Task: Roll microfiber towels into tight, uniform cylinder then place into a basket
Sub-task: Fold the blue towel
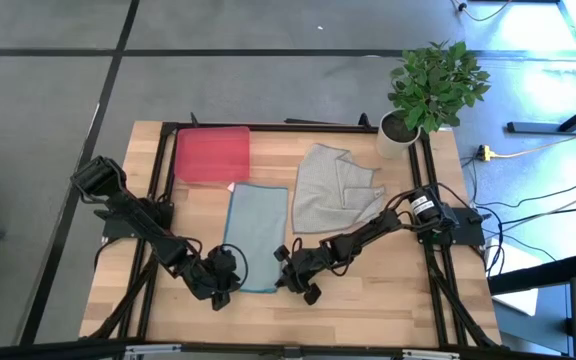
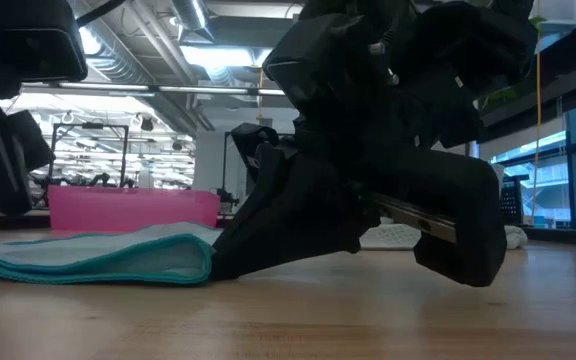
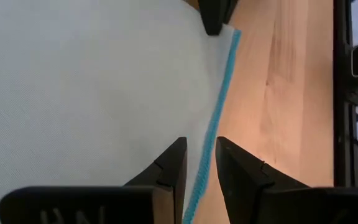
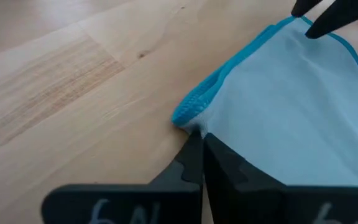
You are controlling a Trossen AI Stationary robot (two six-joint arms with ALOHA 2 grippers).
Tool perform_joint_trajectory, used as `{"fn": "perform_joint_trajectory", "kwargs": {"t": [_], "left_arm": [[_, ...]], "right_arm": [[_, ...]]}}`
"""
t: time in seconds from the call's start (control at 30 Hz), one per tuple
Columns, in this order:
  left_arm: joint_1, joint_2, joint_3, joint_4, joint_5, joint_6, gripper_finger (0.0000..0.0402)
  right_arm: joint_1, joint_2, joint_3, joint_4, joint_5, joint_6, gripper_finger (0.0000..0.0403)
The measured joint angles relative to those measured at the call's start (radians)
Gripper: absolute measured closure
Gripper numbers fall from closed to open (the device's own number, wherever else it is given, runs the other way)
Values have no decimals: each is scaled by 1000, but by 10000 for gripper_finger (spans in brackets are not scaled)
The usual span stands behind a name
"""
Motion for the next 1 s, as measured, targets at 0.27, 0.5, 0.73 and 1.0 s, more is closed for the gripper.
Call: {"fn": "perform_joint_trajectory", "kwargs": {"t": [0.27, 0.5, 0.73, 1.0], "left_arm": [[-3, 0, 4, -3, 116, 233, 328], [-8, 0, 61, -62, 181, 359, 340], [-32, 0, 90, -235, 57, 340, 343], [-32, 4, 92, -230, 52, 332, 343]], "right_arm": [[-2, -1, 0, -1, 9, 0, 399], [-9, -1, -1, -1, 12, 1, 400], [-14, -1, -1, -1, 15, 3, 401], [-14, -1, -1, -1, 15, 4, 401]]}}
